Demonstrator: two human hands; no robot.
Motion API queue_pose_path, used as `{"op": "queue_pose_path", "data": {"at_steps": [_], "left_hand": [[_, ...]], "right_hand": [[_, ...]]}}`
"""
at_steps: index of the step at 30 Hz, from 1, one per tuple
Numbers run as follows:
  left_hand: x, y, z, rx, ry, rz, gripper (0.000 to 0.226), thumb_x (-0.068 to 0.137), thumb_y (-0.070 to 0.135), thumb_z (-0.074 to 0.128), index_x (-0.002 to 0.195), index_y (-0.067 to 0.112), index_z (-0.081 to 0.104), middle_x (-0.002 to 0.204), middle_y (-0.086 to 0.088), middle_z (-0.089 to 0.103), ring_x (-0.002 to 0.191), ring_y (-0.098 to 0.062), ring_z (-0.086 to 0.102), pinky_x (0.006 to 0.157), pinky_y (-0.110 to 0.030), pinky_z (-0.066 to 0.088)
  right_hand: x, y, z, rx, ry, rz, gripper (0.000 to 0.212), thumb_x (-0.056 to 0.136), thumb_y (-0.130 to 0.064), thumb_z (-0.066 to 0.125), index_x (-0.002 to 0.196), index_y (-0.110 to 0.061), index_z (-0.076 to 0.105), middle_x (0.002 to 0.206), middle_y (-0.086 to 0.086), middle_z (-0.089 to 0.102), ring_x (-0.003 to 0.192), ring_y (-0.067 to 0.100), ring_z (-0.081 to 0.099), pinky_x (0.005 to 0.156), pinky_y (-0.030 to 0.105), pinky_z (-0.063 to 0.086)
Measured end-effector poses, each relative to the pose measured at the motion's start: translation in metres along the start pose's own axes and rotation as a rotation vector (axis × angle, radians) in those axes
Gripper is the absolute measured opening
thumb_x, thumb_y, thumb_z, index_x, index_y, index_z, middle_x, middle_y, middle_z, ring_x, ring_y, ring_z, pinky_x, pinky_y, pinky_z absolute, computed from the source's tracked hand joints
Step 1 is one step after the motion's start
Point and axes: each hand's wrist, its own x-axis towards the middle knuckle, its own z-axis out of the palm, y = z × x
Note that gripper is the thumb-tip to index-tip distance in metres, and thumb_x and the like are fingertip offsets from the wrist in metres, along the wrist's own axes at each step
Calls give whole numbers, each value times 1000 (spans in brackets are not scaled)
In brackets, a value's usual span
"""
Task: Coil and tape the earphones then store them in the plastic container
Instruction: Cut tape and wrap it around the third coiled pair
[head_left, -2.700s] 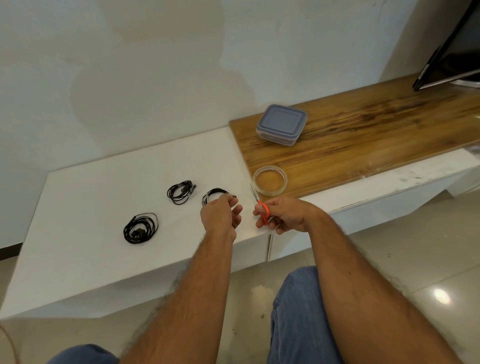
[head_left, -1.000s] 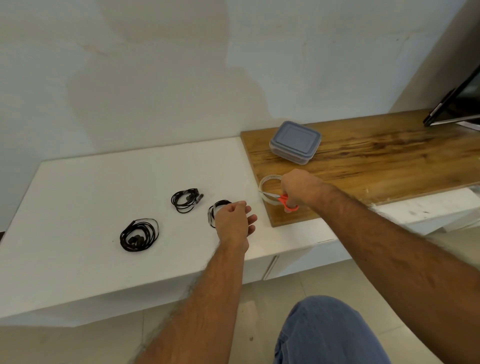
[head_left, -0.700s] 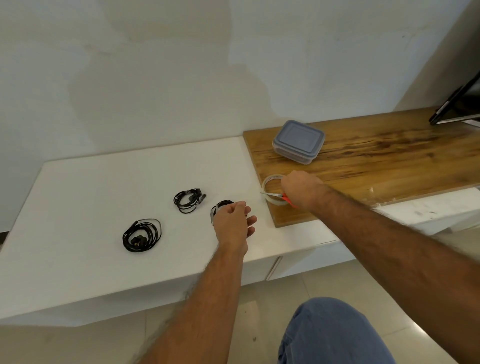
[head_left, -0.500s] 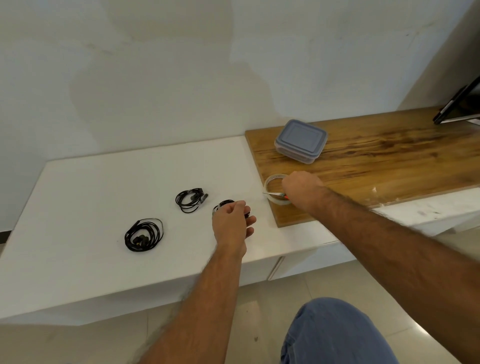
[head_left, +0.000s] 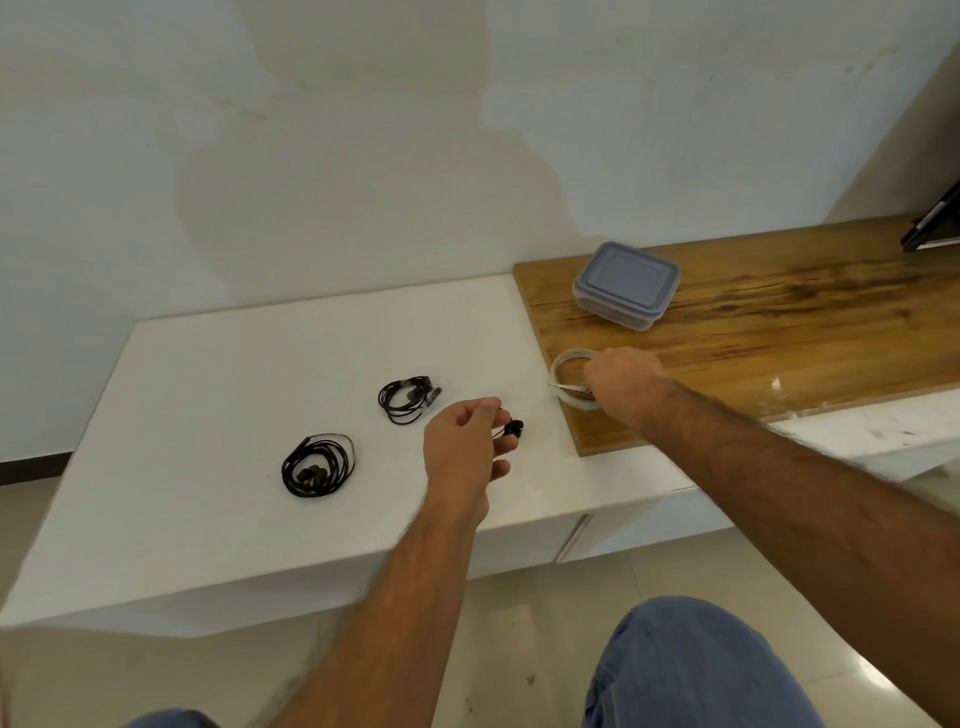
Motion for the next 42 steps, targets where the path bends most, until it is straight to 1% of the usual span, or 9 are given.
{"op": "queue_pose_path", "data": {"at_steps": [9, 12, 14, 16, 19, 22, 26, 35, 42], "left_hand": [[-14, 14, -29, -17, -41, -9, 12, 95, 21, 58, 98, 15, 68, 89, 1, 71, 59, -9, 61, 45, -19, 43], [-22, 12, -40, 12, -51, -6, 16, 95, 22, 58, 103, 13, 68, 88, 1, 71, 59, -9, 62, 44, -19, 43], [-27, 11, -50, 59, -74, 3, 17, 95, 23, 58, 102, 13, 69, 88, 1, 72, 59, -8, 62, 45, -19, 43], [-34, 10, -63, 103, -104, 6, 16, 95, 25, 58, 100, 15, 69, 90, 2, 72, 59, -7, 63, 47, -19, 43], [-43, 11, -87, 111, -125, -4, 14, 95, 24, 58, 99, 16, 69, 90, 2, 73, 60, -8, 63, 47, -20, 42], [-51, 10, -113, 119, -95, 1, 15, 96, 24, 58, 99, 16, 69, 90, 1, 74, 61, -9, 62, 47, -21, 41], [-59, 0, -147, 93, 3, -25, 14, 95, 23, 58, 101, 16, 69, 89, 0, 74, 60, -9, 62, 48, -22, 42], [-56, -26, -171, -101, 194, -115, 14, 91, 24, 66, 101, 16, 72, 91, -2, 70, 60, -11, 60, 44, -21, 43], [-44, -32, -174, 4, 263, -45, 15, 90, 28, 67, 100, 17, 71, 95, -4, 70, 62, -13, 60, 46, -23, 45]], "right_hand": [[0, 11, -2, 54, 0, 3, 21, 95, -22, 59, 114, -15, 62, 113, 7, 65, 104, 24, 62, 86, 34, 52], [-4, 17, -11, 133, 74, 42, 20, 87, -21, 64, 107, -18, 65, 97, 1, 64, 89, 21, 62, 75, 33, 54], [-12, 17, -22, 390, 200, 41, 18, 86, -19, 63, 103, -18, 66, 92, -3, 63, 81, 17, 59, 69, 31, 51], [-29, 1, -30, 862, 237, -54, 14, 89, -24, 65, 101, -18, 68, 88, -6, 65, 70, 11, 60, 63, 28, 48], [-63, -47, -30, 1474, -59, -266, 26, 90, -39, 66, 108, -21, 69, 104, -4, 72, 94, 13, 68, 80, 35, 58], [-85, -96, -11, 1650, -329, -389, 44, 82, -43, 66, 116, -16, 66, 113, 0, 72, 106, 17, 68, 89, 37, 53], [-95, -134, 6, 1807, -370, -365, 11, 89, -18, 69, 93, -8, 71, 84, 8, 71, 74, 18, 68, 78, 38, 55], [-100, -173, 9, 1739, -137, -259, 9, 87, -17, 72, 79, -12, 75, 70, 1, 69, 64, 13, 63, 63, 30, 52], [-93, -190, 4, 1619, 110, -250, 16, 87, -17, 69, 71, -19, 72, 63, -6, 67, 60, 10, 64, 61, 27, 52]]}}
